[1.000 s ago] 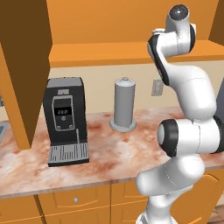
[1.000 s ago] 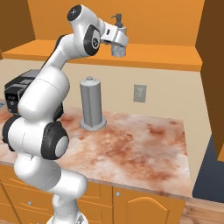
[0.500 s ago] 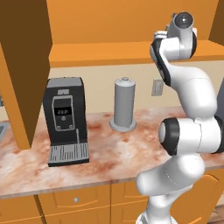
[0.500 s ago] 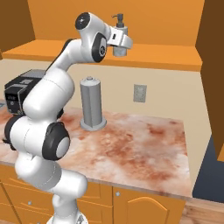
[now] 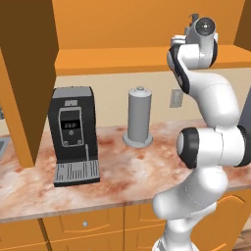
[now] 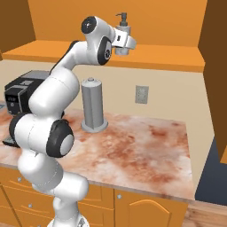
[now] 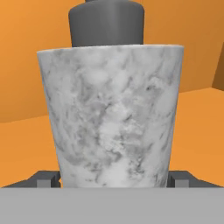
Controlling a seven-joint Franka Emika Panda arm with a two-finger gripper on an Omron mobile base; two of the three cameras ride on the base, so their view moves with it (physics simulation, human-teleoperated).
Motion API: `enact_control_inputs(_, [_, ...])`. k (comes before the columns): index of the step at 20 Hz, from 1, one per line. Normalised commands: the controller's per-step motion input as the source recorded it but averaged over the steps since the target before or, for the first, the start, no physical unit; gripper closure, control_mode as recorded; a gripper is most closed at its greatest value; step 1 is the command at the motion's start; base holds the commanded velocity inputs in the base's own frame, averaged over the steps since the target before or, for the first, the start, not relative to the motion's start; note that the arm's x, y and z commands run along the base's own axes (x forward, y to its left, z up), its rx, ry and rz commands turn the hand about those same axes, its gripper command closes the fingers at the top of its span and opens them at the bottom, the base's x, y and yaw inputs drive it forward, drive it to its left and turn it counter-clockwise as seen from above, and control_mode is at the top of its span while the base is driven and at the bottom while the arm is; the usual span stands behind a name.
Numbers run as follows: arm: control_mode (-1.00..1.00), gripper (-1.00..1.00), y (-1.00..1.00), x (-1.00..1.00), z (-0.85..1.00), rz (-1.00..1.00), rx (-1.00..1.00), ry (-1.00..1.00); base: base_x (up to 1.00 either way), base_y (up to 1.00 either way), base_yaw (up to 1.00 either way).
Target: Locate and retrieve the soap dispenser and soap dispenser from the cabinet. Place them next to the sink.
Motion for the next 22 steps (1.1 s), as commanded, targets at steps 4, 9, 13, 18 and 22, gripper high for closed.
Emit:
enact_control_inputs(4, [-1.00,1.00,0.00,-0.02,0.00,0.03,0.00,0.00,0.00,0.00,0.00])
enact_control_inputs(9, [-1.00,1.00,0.00,-0.27,0.05,0.00,0.00,-0.07,0.00,0.00,0.00])
enact_control_inputs(13, [-1.00,1.00,0.12,-0.21,0.17,0.00,0.00,-0.10,0.00,0.00,0.00])
enact_control_inputs(18, [-1.00,1.00,0.09,-0.08,0.02,-0.01,-0.01,0.01,0.00,0.00,0.00])
enact_control_inputs(22, [-1.00,1.00,0.24,-0.58,0.18,0.00,-0.07,0.04,0.00,0.00,0.00])
